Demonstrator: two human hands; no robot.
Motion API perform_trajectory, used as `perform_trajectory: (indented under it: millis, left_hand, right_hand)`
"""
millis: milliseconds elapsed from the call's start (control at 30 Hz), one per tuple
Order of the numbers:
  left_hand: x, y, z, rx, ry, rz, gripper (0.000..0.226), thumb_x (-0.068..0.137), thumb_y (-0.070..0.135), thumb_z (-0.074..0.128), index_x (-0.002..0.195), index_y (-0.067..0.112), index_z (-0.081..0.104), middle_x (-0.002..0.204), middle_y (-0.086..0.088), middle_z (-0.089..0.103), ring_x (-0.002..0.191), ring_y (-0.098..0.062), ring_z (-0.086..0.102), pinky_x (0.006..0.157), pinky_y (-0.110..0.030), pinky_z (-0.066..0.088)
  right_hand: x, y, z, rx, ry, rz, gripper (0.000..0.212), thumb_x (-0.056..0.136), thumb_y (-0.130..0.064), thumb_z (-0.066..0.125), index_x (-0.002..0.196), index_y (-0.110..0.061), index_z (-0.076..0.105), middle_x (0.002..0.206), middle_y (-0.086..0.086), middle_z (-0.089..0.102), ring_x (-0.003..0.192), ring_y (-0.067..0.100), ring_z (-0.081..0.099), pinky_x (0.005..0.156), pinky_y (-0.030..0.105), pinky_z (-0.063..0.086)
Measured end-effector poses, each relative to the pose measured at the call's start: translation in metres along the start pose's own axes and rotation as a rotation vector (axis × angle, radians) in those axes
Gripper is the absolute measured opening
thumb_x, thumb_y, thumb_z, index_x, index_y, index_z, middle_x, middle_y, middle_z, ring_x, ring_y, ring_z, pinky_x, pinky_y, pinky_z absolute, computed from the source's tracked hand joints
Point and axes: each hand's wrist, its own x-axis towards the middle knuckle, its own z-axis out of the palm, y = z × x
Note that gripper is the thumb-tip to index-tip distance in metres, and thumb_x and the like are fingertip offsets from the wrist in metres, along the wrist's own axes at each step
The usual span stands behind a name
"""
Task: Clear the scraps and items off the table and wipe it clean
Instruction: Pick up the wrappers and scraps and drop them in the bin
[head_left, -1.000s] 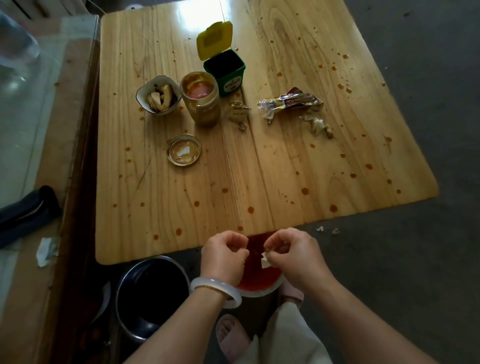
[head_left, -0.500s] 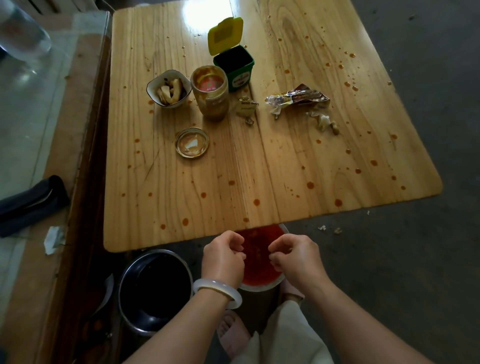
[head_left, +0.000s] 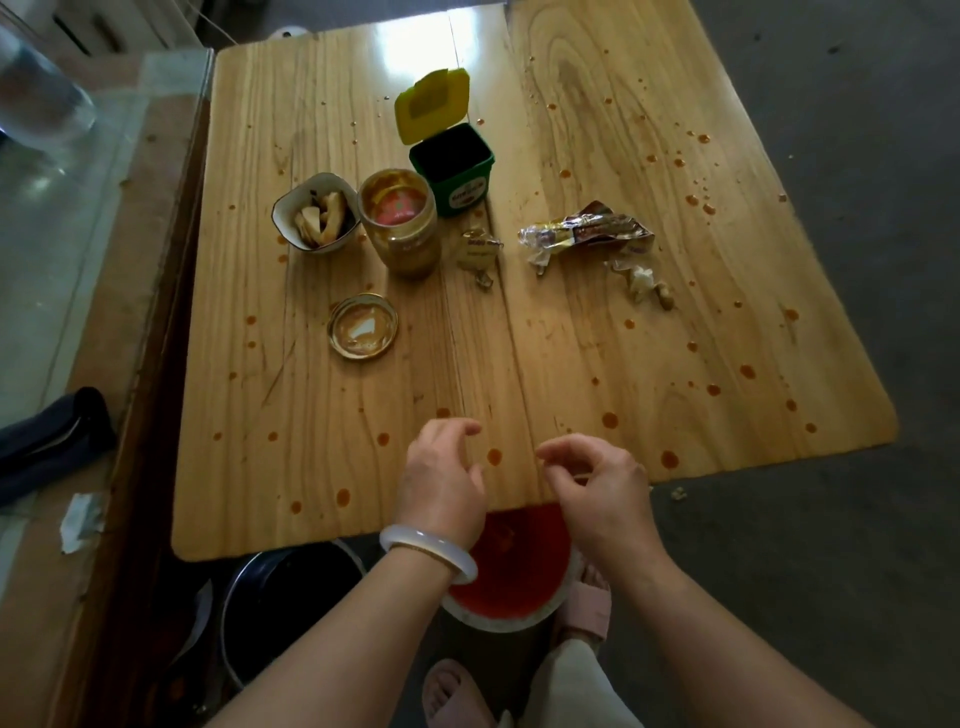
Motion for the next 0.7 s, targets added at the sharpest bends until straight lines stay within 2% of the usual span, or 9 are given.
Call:
perform_trajectory:
  millis: [100,233,367,500,600,700]
  left_hand:
    - [0.034,0.016,0.0,0.074,0.015,0.013,0.041,0.085,0.014,0.065,0.122,0.027,0.054,0.126,0.011,0.043,0.119,-0.009,0.042,0.094,-0.018,0.033]
    - [0.08,0.041,0.005,0.221,0.051,0.046,0.055,0.085,0.013,0.063,0.134,0.029,0.045,0.144,0.009,0.028,0.132,-0.013,0.03,0.105,-0.027,0.032]
    - [0.129,0.057,0.013,0.39,0.062,0.122,0.073,0.083,0.003,0.06,0.144,0.03,0.029,0.155,0.005,0.008,0.143,-0.019,0.012,0.113,-0.037,0.025]
    - [0.172,0.063,0.021,0.508,0.044,0.123,0.075,0.089,0.007,0.054,0.148,0.032,0.016,0.157,0.005,-0.005,0.144,-0.022,0.002,0.115,-0.038,0.016]
    - [0.192,0.063,0.025,0.564,0.029,0.093,0.07,0.094,0.011,0.045,0.148,0.036,0.008,0.157,0.005,-0.014,0.145,-0.024,-0.006,0.115,-0.041,0.014]
    - [0.204,0.064,0.026,0.589,-0.026,0.074,0.07,0.095,0.007,0.037,0.148,0.037,0.004,0.156,0.003,-0.017,0.144,-0.026,-0.011,0.117,-0.044,0.013]
  right_hand:
    - [0.033,-0.005,-0.018,-0.037,0.045,-0.054,0.018,0.093,-0.01,0.064,0.102,-0.024,0.07,0.1,-0.013,0.063,0.09,-0.002,0.06,0.075,0.014,0.052]
    - [0.079,-0.011,-0.04,-0.105,0.084,-0.095,0.019,0.093,-0.01,0.064,0.105,-0.024,0.068,0.104,-0.01,0.06,0.092,0.002,0.058,0.078,0.02,0.056]
    - [0.122,-0.02,-0.047,-0.217,0.018,-0.156,0.026,0.094,-0.011,0.06,0.117,-0.023,0.067,0.111,-0.01,0.057,0.099,0.004,0.057,0.086,0.026,0.056]
    - [0.163,-0.034,-0.042,-0.376,-0.107,-0.269,0.042,0.094,-0.012,0.057,0.133,-0.025,0.059,0.131,-0.007,0.053,0.121,0.011,0.047,0.103,0.029,0.046]
    - [0.185,-0.043,-0.034,-0.497,-0.173,-0.322,0.051,0.095,-0.012,0.051,0.145,-0.024,0.047,0.147,-0.004,0.042,0.133,0.015,0.035,0.107,0.03,0.038]
    - [0.2,-0.048,-0.026,-0.565,-0.177,-0.368,0.055,0.096,-0.01,0.047,0.15,-0.021,0.038,0.155,0.003,0.033,0.139,0.02,0.029,0.111,0.031,0.034]
